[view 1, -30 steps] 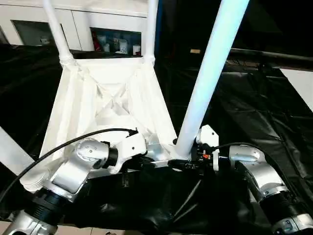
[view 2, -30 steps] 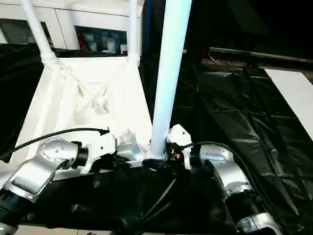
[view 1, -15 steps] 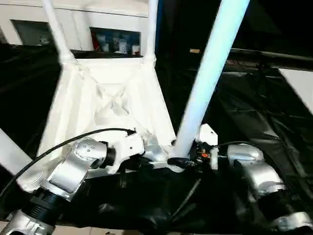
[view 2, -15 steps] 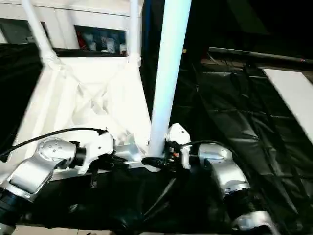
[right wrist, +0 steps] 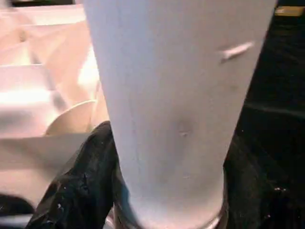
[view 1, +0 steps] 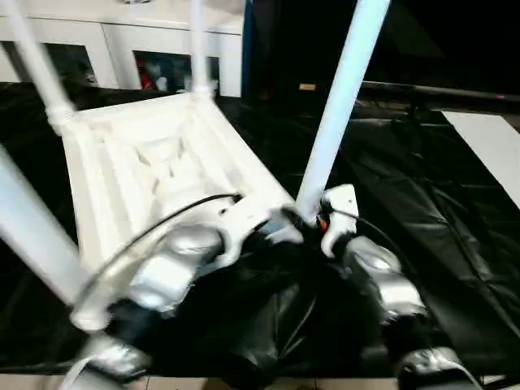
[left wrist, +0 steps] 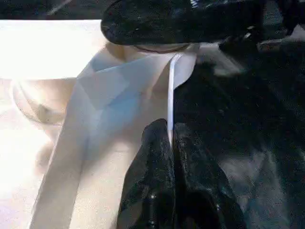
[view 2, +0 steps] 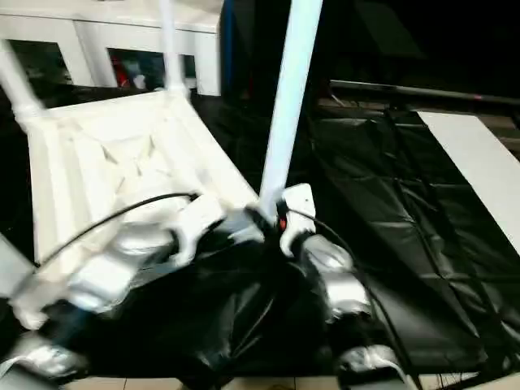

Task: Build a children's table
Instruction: Rotate leg to tighten

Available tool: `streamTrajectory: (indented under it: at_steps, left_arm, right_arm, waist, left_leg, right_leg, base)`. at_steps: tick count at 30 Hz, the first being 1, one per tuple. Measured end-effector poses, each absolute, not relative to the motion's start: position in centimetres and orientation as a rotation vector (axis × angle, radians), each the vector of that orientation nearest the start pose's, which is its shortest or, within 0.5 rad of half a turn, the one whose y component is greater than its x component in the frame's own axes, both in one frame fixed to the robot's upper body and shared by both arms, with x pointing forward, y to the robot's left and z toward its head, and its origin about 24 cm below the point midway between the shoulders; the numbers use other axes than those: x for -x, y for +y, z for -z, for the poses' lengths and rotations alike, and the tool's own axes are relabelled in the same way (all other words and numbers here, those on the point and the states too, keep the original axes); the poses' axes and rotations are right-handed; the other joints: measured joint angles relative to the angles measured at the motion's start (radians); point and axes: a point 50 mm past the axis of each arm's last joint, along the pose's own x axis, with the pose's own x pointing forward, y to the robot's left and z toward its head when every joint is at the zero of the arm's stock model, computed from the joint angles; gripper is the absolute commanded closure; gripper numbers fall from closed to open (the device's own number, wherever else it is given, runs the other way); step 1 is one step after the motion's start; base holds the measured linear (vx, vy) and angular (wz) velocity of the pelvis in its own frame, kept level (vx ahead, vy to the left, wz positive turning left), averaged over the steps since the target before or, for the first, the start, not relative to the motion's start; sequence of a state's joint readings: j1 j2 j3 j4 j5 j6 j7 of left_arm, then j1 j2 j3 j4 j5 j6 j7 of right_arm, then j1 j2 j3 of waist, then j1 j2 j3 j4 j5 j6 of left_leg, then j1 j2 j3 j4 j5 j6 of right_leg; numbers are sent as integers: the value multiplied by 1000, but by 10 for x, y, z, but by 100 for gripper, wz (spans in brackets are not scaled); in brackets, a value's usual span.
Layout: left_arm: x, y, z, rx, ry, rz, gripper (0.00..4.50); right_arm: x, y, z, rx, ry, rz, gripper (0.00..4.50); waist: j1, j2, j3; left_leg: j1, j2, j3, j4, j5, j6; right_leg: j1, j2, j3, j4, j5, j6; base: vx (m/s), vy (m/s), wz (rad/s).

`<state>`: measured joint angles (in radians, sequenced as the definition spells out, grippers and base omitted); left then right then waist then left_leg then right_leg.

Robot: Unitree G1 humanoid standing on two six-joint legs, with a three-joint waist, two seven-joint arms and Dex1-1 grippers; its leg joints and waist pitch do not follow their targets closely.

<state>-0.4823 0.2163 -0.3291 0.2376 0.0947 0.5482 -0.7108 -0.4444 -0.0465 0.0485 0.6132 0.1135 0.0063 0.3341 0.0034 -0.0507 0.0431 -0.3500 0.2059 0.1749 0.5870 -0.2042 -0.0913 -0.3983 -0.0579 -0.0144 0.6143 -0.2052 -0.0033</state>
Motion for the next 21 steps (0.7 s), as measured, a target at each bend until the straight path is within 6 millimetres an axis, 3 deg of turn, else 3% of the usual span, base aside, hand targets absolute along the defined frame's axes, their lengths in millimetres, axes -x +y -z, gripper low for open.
streamTrajectory:
  at_steps: [6, 9, 11, 14, 21]
  left_arm:
    - [-306, 86, -51, -386, 481, 914, 450]
    - [-304, 89, -51, -397, 480, 936, 450]
    - [-304, 94, -52, -413, 477, 944, 450]
    - [-304, 103, -53, -428, 482, 957, 450]
    - [-300, 129, -57, -448, 472, 1044, 450]
  right_arm:
    - [-322, -101, -24, -43, 170, -477, 182]
    - [-319, -105, -25, -56, 157, -525, 112]
    - [-316, -108, -26, -40, 159, -592, 110]
    - [-311, -116, -28, -5, 172, -700, 71]
    - [-296, -137, -45, 99, 167, -1019, 71]
  waist:
    - [0, 2, -2]
    - [0, 3, -1]
    - [1, 3, -1]
    - [-2, 3, -1]
    - [-10, 2, 2]
  left_leg:
    - [-1, 0, 0, -2, 0, 0]
    - [-2, 0, 0, -4, 0, 0]
    - [-2, 0, 0, -6, 0, 0]
    - [-2, 1, 0, -8, 0, 0]
    - [-1, 1, 0, -8, 0, 0]
  right_leg:
    - [-1, 0, -1, 0, 0, 0]
    - [-2, 0, -1, -1, -1, 1]
    - [-3, 1, -1, -2, -1, 2]
    - [-4, 1, -1, -2, -1, 2]
    - [-4, 2, -1, -2, -1, 2]
  base:
    - [0, 0, 0]
    - [0, 0, 0]
    - [0, 0, 0]
    - [0, 0, 0]
    - [0, 0, 0]
